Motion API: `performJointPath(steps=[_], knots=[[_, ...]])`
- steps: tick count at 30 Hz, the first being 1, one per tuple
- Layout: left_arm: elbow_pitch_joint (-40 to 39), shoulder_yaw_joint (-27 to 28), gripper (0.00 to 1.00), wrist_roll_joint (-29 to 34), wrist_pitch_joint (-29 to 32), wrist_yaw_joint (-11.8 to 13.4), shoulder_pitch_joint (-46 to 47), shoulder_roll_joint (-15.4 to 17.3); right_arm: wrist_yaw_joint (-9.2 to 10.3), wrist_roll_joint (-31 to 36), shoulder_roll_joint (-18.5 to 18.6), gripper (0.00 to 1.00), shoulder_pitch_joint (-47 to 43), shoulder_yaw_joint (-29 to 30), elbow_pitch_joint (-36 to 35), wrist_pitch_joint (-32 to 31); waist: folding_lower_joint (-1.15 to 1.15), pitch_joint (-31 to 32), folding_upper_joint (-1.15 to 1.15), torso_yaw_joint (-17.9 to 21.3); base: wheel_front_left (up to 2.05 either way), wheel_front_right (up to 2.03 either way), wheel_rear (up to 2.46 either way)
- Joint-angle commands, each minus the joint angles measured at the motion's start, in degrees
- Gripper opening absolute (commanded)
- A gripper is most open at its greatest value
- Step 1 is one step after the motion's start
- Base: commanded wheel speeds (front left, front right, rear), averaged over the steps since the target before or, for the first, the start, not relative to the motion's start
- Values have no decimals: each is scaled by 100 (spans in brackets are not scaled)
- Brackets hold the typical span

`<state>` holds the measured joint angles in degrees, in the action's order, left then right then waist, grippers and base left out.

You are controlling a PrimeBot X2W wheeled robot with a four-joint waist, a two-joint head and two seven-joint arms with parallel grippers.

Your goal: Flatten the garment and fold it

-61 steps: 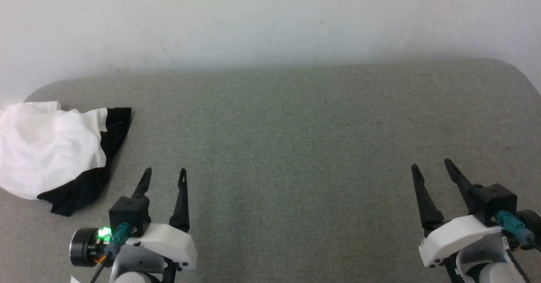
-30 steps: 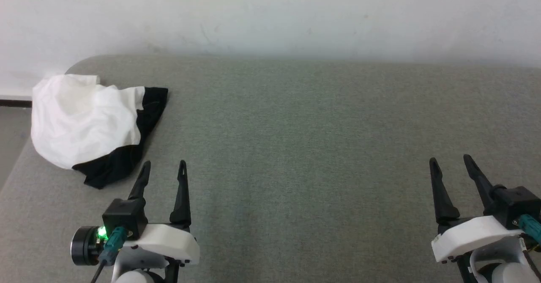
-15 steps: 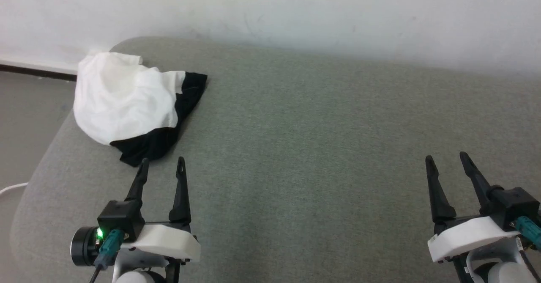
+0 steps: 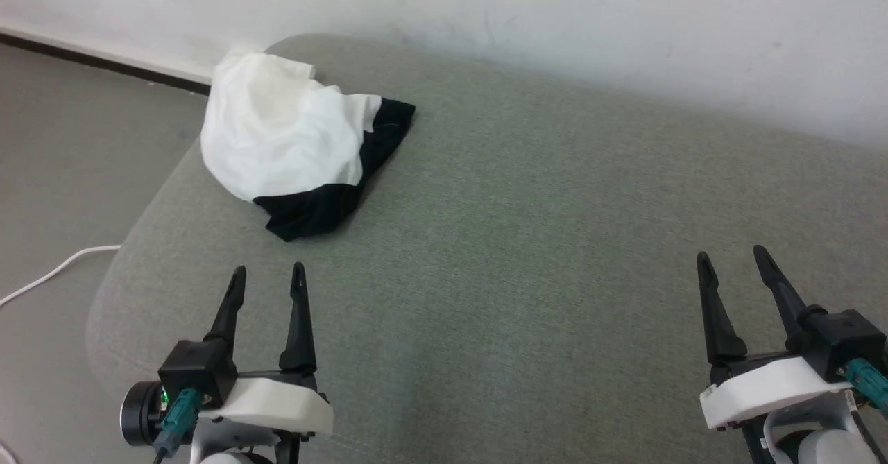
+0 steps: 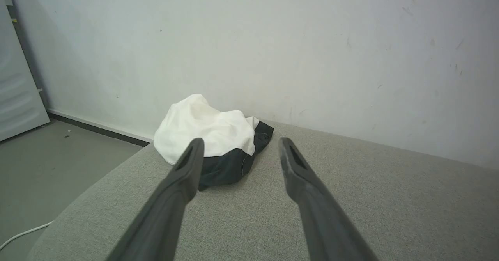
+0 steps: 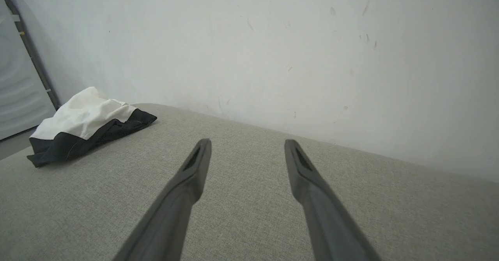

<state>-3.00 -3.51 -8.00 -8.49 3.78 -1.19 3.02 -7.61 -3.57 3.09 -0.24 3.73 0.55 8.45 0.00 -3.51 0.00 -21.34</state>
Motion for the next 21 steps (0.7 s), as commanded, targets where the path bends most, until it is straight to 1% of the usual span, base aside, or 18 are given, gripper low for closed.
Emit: performJointPath(steps=[1,21], knots=[[-35,-15,100,-71,-62,60,-73,-8,7,-6,-12,100,35,5,1,65,0,-19,0,-241,0,0,0],[-65,-230,100,-296,-301,236,-207,-11,9,-16,-16,100,0,-103,6,304,0,-108,0,-890,-7,-7,-7]])
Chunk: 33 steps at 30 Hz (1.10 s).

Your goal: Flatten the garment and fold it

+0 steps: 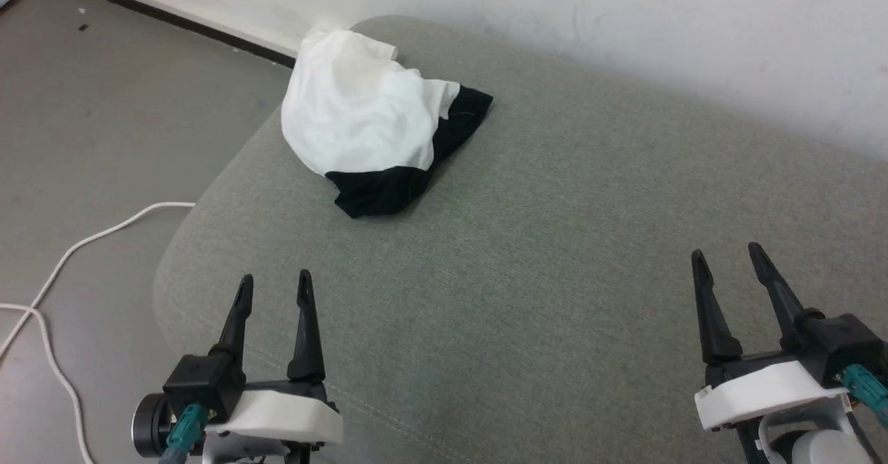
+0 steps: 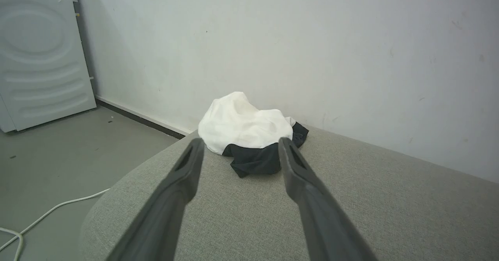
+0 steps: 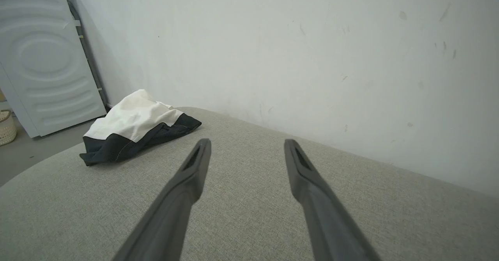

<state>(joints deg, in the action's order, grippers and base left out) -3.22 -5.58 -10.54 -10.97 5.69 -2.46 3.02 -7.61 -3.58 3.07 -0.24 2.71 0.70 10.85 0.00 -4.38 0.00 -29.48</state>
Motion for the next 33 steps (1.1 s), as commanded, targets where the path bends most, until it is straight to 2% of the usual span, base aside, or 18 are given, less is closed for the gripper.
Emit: performJointPath(steps=[1,30,33], knots=[[-47,-32,100,-53,-65,57,-86,-11,9,-15,-14,100,-1,-3,-8,77,0,-27,0,-104,-2,-2,-2],[-59,-229,100,-353,-400,235,-160,-14,12,-32,18,100,20,30,-15,412,0,-78,0,-804,0,0,0],[-59,-220,100,-345,-403,228,-157,-14,12,-17,15,100,21,32,-29,415,0,-67,0,-789,0,0,0]])
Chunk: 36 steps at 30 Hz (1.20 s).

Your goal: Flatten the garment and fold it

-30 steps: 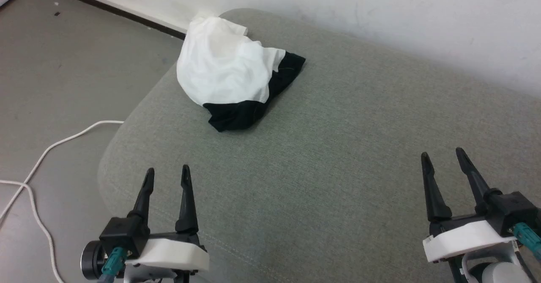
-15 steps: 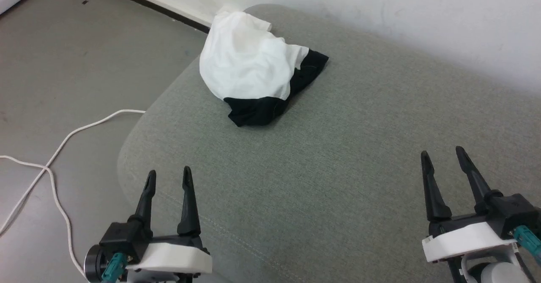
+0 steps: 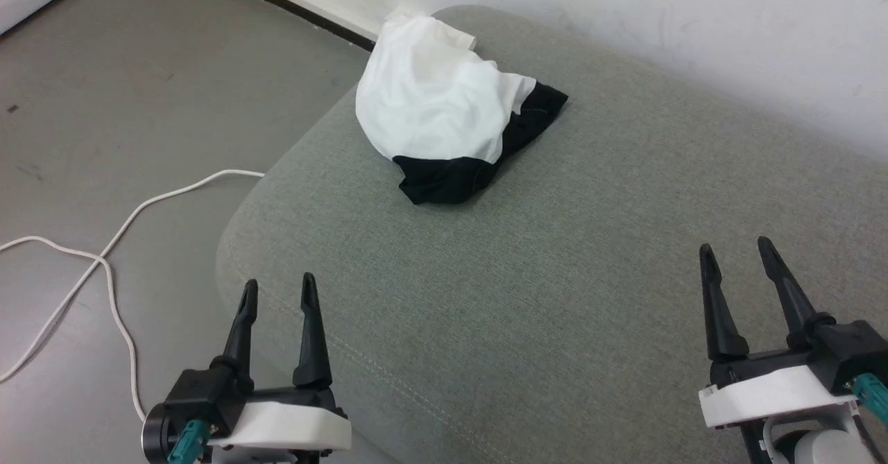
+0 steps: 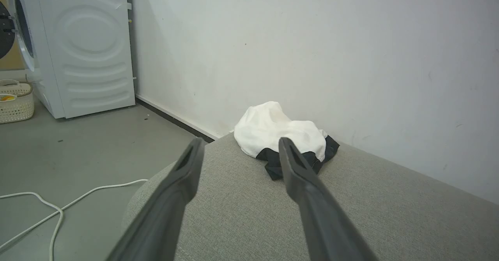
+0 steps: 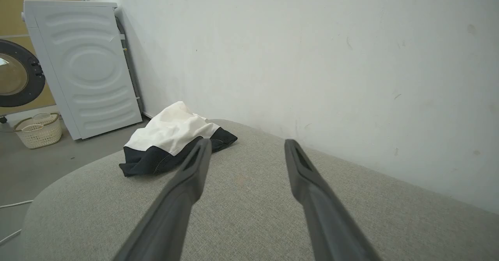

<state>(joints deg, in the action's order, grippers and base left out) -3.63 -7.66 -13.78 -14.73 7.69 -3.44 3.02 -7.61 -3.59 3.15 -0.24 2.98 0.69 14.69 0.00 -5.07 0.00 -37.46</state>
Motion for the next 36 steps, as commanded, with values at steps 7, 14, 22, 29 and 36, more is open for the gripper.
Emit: performJointPath(steps=[7,14,22,29,36], knots=[[-18,14,100,-9,-27,13,-63,-14,12,2,-2,100,25,16,-50,30,0,13,0,52,0,0,0],[-71,-160,100,-339,-27,-191,26,-14,12,13,13,100,30,55,-134,30,0,-94,0,127,0,0,0],[-575,-404,100,-482,42,-489,1238,53,12,-17,281,100,62,164,-474,29,0,-554,0,363,0,0,0],[-693,-214,100,-473,1169,-567,3157,382,12,-133,688,100,165,220,-1196,-156,0,-1246,0,743,0,0,0],[74,275,100,-716,2473,-489,4546,910,12,-343,1234,100,296,268,-2085,-478,0,-2102,0,1201,0,0,0]])
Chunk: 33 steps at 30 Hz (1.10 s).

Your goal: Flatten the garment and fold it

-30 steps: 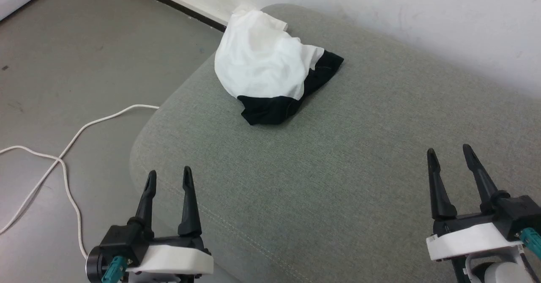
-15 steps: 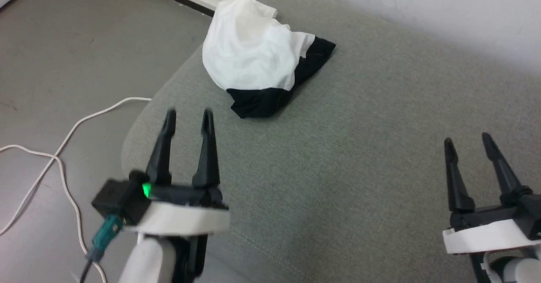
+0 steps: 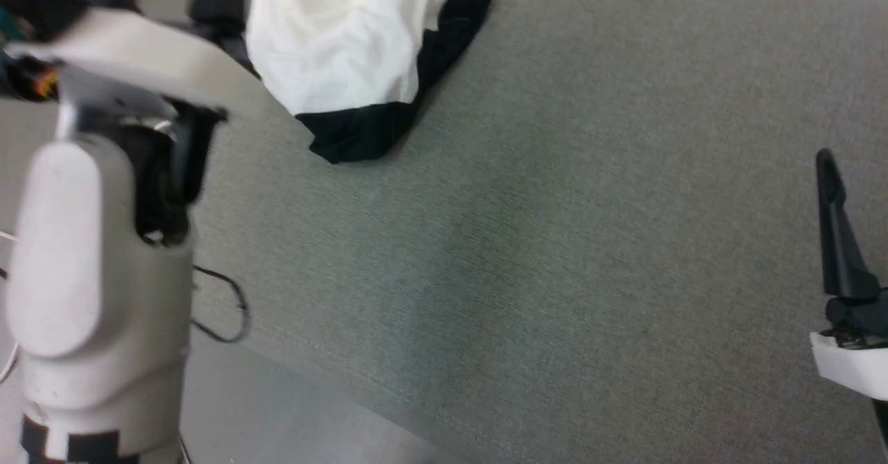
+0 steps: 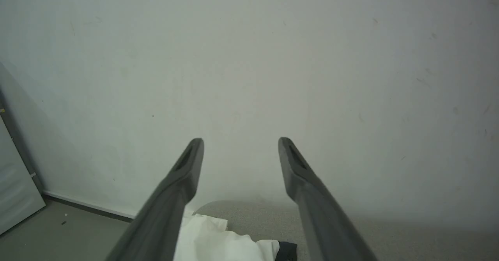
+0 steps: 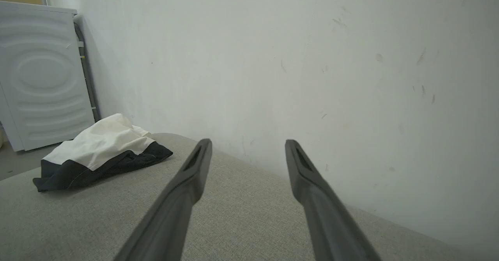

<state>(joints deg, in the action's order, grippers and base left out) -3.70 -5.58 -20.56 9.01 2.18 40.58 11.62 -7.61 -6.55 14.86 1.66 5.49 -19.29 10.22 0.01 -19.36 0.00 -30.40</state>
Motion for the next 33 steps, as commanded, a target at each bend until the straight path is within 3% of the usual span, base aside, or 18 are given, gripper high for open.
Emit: performJointPath(steps=[1,8,16,24,25,26,33], knots=[[213,126,100,-60,262,109,273,106,12,-83,134,100,131,27,-184,-69,-1,-790,0,555,0,0,0],[1098,142,100,-15,1346,222,793,526,12,-290,516,100,259,100,-721,-203,-1,-1515,0,899,0,0,0],[1565,-76,100,42,2317,341,761,663,12,-417,801,100,399,183,-1088,-261,-1,-2025,0,1182,0,0,0],[1930,-276,100,369,3112,674,677,888,12,-543,992,100,416,333,-1260,-305,-1,-2311,0,1339,0,0,0],[1959,-285,87,367,3146,701,658,873,12,-554,1004,100,414,344,-1256,-300,-1,-2324,0,1343,0,0,0],[1960,-292,0,364,3141,719,642,859,12,-564,1014,100,415,351,-1251,-295,-1,-2335,0,1345,0,0,0],[1995,-162,0,269,2898,679,650,980,12,-609,973,100,494,261,-1104,-212,-1,-2116,0,1355,0,0,0]])
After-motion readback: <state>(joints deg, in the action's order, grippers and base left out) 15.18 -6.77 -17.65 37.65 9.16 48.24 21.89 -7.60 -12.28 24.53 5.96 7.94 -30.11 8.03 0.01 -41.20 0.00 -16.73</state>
